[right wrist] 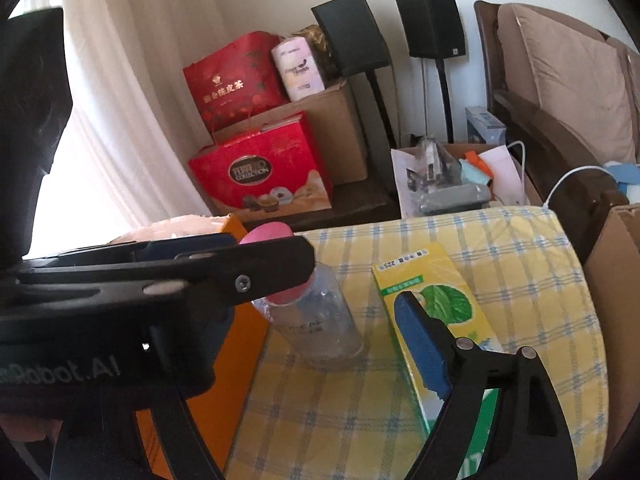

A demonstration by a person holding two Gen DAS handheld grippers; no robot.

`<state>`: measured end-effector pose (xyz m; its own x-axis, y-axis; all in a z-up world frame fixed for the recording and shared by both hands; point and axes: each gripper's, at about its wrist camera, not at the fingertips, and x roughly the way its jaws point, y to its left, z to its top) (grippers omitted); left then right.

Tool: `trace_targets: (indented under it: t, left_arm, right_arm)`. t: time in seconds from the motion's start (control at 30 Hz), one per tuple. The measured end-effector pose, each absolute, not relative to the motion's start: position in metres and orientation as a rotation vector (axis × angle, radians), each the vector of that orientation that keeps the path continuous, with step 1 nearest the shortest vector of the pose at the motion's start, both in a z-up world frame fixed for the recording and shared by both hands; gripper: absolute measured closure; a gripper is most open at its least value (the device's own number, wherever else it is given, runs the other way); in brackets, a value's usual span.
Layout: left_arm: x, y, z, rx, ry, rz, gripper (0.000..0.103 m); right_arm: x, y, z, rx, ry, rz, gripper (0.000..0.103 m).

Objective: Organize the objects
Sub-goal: 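Grasp the pink-capped clear bottle by its neck with the left tool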

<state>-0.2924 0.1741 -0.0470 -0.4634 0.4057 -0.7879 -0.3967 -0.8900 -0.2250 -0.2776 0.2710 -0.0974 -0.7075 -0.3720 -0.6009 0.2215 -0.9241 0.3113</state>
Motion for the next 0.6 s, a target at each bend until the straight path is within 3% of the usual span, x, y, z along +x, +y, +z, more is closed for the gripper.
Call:
trace_targets:
  t: [0.3,0.6]
  left_arm:
    - [-0.296,0.174,-0.048,-1.253,-0.047,2.328,0.076]
    - [-0.280,0.160,-0.021,-1.200,-0.054,2.327,0.076]
  right_arm:
    - [-0.293,0.270,-0.102,0.973,-0.368,-2.577,0.046]
    - [-0.283,0.264,-0.080,0.952,-0.304,-2.567,0.046]
